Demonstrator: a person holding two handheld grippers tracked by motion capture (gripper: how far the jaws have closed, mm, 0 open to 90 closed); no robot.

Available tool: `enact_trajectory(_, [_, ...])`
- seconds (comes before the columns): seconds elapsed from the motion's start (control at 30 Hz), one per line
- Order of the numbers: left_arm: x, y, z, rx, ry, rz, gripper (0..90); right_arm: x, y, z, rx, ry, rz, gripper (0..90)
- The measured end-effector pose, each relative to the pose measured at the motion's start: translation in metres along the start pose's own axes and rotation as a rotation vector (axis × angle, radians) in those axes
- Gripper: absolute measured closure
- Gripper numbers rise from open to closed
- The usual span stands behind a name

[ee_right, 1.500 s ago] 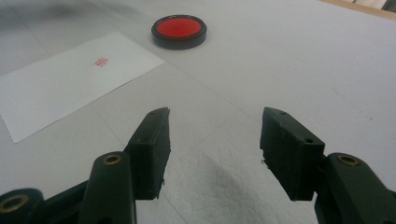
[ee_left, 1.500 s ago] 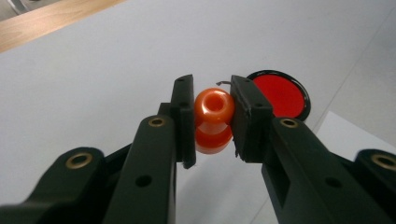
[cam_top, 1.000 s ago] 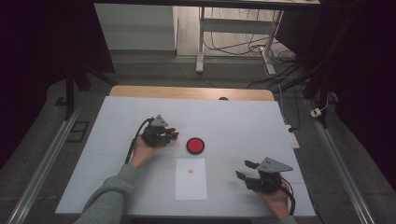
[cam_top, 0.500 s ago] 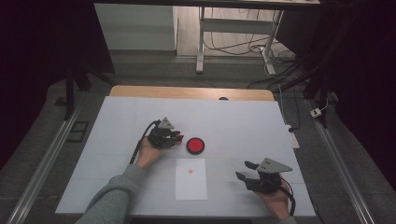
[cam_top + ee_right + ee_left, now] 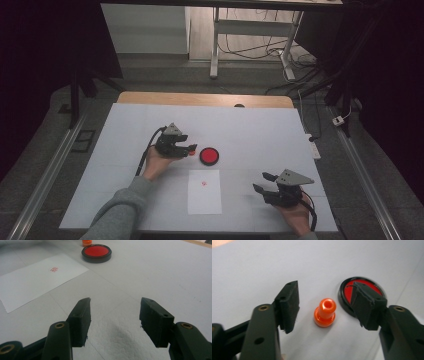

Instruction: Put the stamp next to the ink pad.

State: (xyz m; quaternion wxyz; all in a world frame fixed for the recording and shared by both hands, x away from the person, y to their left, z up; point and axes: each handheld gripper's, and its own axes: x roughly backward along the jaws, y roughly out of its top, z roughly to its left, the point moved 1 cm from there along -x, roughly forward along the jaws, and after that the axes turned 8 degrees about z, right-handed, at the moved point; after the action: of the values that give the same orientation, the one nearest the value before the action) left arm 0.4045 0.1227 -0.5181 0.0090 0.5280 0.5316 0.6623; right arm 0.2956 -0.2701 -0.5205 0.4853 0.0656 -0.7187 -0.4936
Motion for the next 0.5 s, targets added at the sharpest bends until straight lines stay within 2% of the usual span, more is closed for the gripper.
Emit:
enact_trajectory(0.13, [0.016,-0.002,-0.004,-0.002,-0.027,-0.014,37.7,0.001,0.000,0.000,0.001,-0.012,0.001,41.6])
enact_trajectory(0.17, [0.020,-0.004,-0.005,-0.003,-0.032,-0.016,37.3,0.000,0.000,0.000,-0.001,-0.003,-0.004,41.6])
enact_trajectory(0.5, [0.055,-0.029,-0.021,-0.043,-0.029,-0.021,36.1,0.001,0.001,-0.004,-0.001,-0.001,-0.003,41.4])
